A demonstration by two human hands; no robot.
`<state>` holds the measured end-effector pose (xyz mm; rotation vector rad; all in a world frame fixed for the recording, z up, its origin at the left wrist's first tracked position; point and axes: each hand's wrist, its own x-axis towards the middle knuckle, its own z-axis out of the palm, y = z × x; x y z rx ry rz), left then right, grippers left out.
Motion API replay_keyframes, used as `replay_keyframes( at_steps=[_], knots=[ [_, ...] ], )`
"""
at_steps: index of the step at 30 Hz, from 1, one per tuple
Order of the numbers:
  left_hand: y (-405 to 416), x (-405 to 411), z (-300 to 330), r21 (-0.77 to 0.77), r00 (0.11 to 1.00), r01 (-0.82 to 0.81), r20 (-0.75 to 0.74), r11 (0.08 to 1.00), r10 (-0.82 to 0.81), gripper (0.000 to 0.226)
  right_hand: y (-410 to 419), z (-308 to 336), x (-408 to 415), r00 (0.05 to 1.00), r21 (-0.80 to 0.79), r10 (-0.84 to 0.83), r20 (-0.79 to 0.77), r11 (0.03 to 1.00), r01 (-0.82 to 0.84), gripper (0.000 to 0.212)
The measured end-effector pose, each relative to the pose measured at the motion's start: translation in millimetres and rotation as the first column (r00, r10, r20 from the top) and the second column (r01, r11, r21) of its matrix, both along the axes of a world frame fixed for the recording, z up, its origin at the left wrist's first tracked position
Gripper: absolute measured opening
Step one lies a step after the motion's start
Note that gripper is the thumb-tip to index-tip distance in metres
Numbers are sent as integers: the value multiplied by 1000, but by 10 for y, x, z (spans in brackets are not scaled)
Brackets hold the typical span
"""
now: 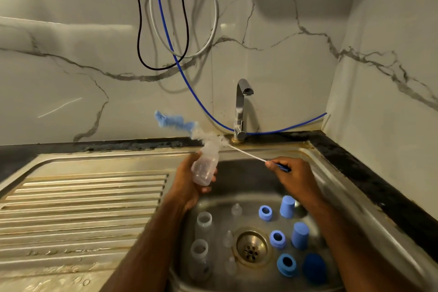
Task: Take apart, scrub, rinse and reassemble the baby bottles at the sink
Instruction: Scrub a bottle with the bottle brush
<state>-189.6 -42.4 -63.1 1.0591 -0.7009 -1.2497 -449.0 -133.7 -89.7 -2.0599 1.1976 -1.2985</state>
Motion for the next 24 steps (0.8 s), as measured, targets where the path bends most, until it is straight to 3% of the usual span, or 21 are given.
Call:
replay_keyframes(
  at_steps=[4, 9, 14, 20, 24],
  knots=[
    [-19, -36, 7, -42, 997, -2, 81, 999, 5, 77, 24, 33, 129, 999, -15, 40, -25, 999, -40, 6],
    [-25, 104, -52, 1, 997, 9, -77, 1000, -9, 65, -32, 33, -149, 1000, 43, 7, -16, 999, -7, 6],
    [4, -46, -11, 21, 999, 39, -37, 999, -38, 56, 0, 11, 135, 998, -41, 29, -63, 999, -32, 11],
    [-15, 70, 10, -25, 997, 45, 70, 999, -43, 67, -80, -1, -165, 1000, 39, -4, -30, 999, 6, 3],
    [-1, -68, -46, 47, 991, 96, 91, 994, -100, 47, 2, 18, 8, 1000, -17, 18, -24, 1000, -19, 4]
  ],
)
